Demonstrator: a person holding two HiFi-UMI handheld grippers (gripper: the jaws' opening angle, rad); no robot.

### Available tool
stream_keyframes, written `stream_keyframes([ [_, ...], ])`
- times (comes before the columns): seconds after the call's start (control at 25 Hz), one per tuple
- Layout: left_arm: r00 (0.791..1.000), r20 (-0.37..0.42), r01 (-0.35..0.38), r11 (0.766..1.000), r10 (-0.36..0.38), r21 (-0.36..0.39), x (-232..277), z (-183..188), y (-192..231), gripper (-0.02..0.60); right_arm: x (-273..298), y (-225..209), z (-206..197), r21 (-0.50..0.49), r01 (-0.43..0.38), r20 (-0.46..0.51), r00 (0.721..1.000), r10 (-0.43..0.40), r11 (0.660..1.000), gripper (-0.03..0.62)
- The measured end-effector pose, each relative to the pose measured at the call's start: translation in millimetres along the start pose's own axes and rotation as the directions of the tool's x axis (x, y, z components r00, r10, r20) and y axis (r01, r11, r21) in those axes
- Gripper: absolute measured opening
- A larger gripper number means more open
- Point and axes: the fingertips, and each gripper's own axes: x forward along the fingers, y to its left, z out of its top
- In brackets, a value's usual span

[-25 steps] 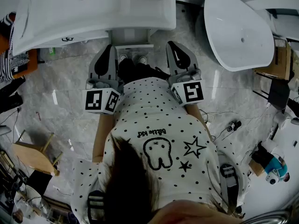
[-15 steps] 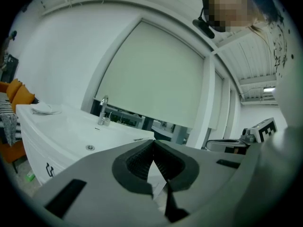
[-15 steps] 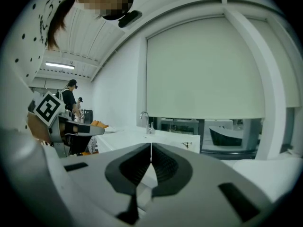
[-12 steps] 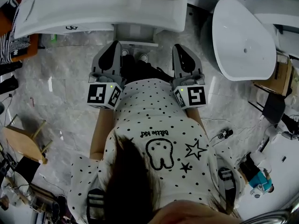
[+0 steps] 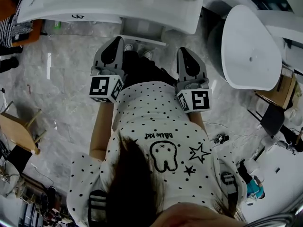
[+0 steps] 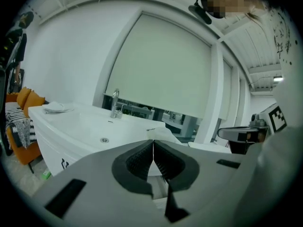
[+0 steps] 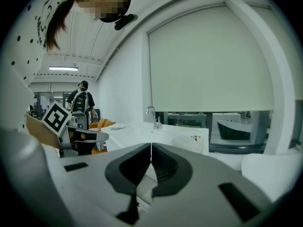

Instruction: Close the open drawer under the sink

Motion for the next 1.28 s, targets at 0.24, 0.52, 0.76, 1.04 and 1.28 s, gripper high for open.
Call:
stream_keyframes([
  [0.24, 0.996, -0.088, 0.011, 1.000, -0.010, 0.014, 14, -34, 3, 0.008, -2, -6, -9, 0.014, 0.013, -0.026, 1.000, -0.012, 1.000, 0.015],
  [0.52, 0.976, -0.217, 0.030, 0.999, -0.025, 0.019, 32, -88, 4, 0.008, -7, -13, -22, 0.039, 0.034, -0.059, 0.998, -0.032, 0.999, 0.015],
  [0.76, 0.952, -0.304, 0.038, 0.999, -0.032, 0.012, 46, -130, 9, 0.008, -3, -16, -33, 0.055, 0.045, -0.091, 0.995, -0.040, 0.997, 0.015],
  [1.04, 0.926, -0.375, 0.033, 0.999, -0.032, -0.003, 57, -168, 19, 0.009, 5, -12, -43, 0.070, 0.030, -0.126, 0.992, -0.021, 0.997, 0.015],
  [1.28, 0.907, -0.419, 0.014, 0.999, -0.030, -0.041, 55, -196, 22, 0.009, 12, -2, -53, 0.082, -0.004, -0.176, 0.984, 0.018, 0.997, 0.015],
])
